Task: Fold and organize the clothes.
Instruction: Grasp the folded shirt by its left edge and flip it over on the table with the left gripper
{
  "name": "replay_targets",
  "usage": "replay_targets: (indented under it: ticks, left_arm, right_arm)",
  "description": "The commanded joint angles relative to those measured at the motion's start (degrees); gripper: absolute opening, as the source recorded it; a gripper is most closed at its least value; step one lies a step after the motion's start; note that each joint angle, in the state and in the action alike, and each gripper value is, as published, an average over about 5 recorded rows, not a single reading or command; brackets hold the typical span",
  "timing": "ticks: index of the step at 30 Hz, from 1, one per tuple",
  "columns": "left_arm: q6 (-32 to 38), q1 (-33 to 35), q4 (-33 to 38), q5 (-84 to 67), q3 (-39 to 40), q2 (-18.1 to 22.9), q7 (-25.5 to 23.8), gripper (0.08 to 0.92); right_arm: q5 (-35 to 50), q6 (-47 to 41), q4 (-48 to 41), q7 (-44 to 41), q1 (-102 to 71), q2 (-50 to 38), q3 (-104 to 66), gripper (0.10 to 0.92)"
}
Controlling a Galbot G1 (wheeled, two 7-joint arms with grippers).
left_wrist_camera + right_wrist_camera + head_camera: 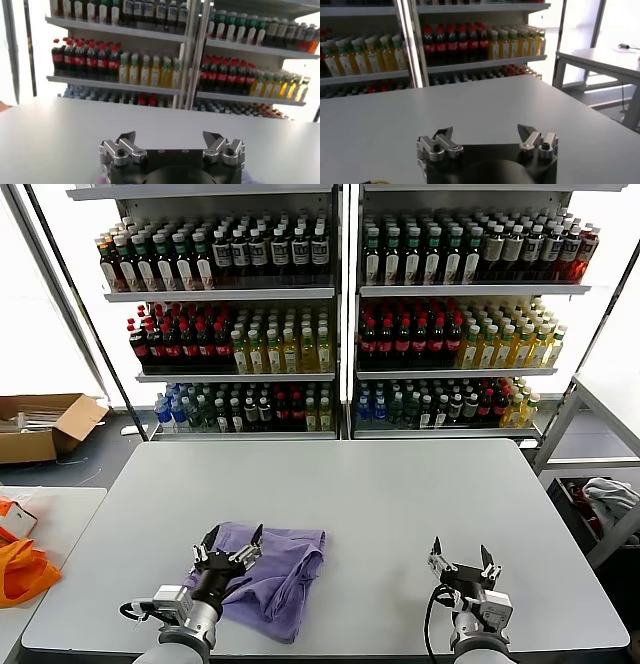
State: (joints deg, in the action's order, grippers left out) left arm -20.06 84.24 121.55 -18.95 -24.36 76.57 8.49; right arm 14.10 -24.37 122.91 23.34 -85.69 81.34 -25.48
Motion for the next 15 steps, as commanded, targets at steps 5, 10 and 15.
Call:
replay_targets:
  ticks: [5, 10, 15]
  left_arm:
    - [2.5, -0.6, -7.8, 8.2, -5.8, -2.4, -1.3, 0.823]
    - [3.0, -0.9, -10.9, 6.9, -6.9, -3.9, -2.9, 0.823]
    - [1.3, -0.8, -11.3, 2.8, -6.9, -5.2, -5.6, 0.823]
  right_arm:
    - [-0.1, 0.1, -0.8, -0.1, 0.4, -0.3, 0.9, 0.823]
    - [0.0, 0.0, -1.0, -0.1, 0.3, -0.7, 0.8, 0.823]
    - [0.0, 0.1, -1.1, 0.0, 0.0, -0.7, 0.8, 0.823]
